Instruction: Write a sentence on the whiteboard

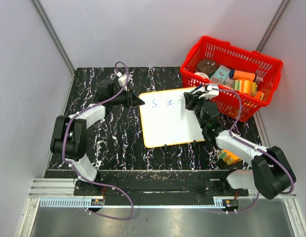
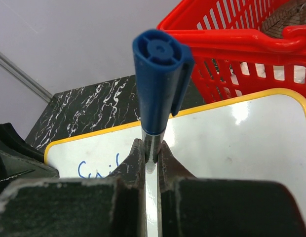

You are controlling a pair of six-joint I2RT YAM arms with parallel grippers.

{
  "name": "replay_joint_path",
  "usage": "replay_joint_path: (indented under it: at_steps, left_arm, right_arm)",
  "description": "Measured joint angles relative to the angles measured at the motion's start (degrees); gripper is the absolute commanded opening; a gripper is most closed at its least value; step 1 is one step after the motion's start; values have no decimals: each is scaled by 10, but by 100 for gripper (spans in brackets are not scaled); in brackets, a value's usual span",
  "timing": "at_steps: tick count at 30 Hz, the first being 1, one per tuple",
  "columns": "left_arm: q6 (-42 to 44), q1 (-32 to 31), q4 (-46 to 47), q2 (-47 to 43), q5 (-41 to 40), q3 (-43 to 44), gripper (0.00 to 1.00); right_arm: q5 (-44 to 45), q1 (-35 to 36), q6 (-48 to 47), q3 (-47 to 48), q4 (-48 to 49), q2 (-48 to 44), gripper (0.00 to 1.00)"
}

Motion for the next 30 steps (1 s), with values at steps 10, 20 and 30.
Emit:
replay_joint_path:
  at_steps: [10,20,30]
  left_arm:
    - [0,-1,0,0,-2,0,0]
    - [0,-3,0,0,-5,0,0]
    - [0,-4,0,0,-6,0,0]
  right_arm:
    - [-31,-27,8,-6,-35,-53,0]
    - [-32,-36,6,-14,-61,-67,0]
    - [-32,-37,-8,-14,-78,-71,0]
